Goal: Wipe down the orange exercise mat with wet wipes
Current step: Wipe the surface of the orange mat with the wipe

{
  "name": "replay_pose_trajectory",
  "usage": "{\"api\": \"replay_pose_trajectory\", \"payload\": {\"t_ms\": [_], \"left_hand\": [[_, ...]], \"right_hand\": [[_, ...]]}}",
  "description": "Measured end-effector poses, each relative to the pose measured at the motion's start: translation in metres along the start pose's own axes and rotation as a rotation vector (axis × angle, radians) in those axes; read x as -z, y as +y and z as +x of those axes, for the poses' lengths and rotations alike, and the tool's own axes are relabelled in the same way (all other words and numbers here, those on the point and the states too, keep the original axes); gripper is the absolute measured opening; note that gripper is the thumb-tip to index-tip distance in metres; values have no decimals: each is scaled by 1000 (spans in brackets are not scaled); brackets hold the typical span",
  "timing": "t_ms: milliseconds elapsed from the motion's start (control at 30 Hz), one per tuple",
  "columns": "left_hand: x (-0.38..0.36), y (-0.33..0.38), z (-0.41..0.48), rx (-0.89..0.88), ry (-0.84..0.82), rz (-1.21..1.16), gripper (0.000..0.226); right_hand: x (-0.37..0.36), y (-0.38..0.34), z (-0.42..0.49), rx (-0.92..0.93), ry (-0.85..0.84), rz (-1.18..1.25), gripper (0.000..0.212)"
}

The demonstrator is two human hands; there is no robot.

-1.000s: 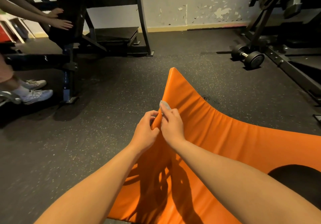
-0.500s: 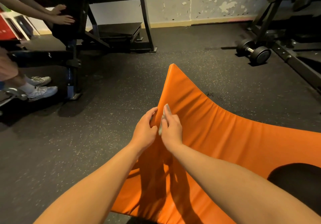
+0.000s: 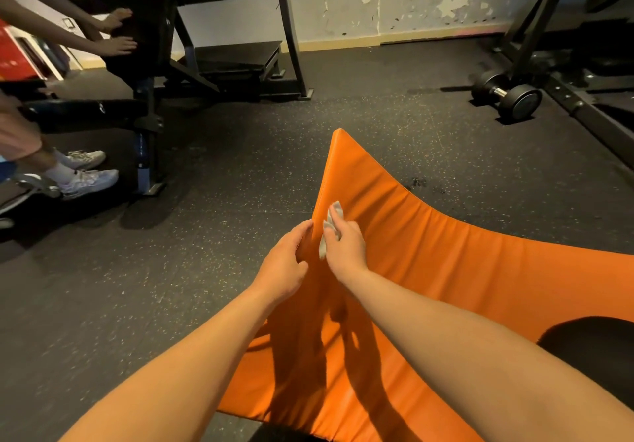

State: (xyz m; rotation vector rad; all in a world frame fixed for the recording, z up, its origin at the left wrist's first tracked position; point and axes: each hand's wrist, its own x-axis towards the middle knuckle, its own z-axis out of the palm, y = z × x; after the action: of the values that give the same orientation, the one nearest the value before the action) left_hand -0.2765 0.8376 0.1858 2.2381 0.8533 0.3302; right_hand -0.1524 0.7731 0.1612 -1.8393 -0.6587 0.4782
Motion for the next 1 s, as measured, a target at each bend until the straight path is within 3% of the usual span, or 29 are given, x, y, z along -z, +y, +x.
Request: {"api": "replay_pose_trajectory", "payload": {"t_ms": [100, 333, 533, 767, 1000], "left_hand": [[-2, 0, -2, 14, 16, -3, 73], [-1, 1, -2, -37, 134, -28, 59], [0, 2, -3, -19, 140, -54, 56], [-6, 3, -4, -20, 123, 8, 69], [-7, 7, -14, 2, 125, 77, 65]], "right_hand": [[2, 8, -8, -105, -35, 27, 47], [-4, -27, 6, 26, -32, 81, 44], [-5, 14, -14, -196, -4, 92, 45], [-10, -31, 3, 35, -10, 79, 45], [-1, 3, -11, -259, -47, 199, 51]]}}
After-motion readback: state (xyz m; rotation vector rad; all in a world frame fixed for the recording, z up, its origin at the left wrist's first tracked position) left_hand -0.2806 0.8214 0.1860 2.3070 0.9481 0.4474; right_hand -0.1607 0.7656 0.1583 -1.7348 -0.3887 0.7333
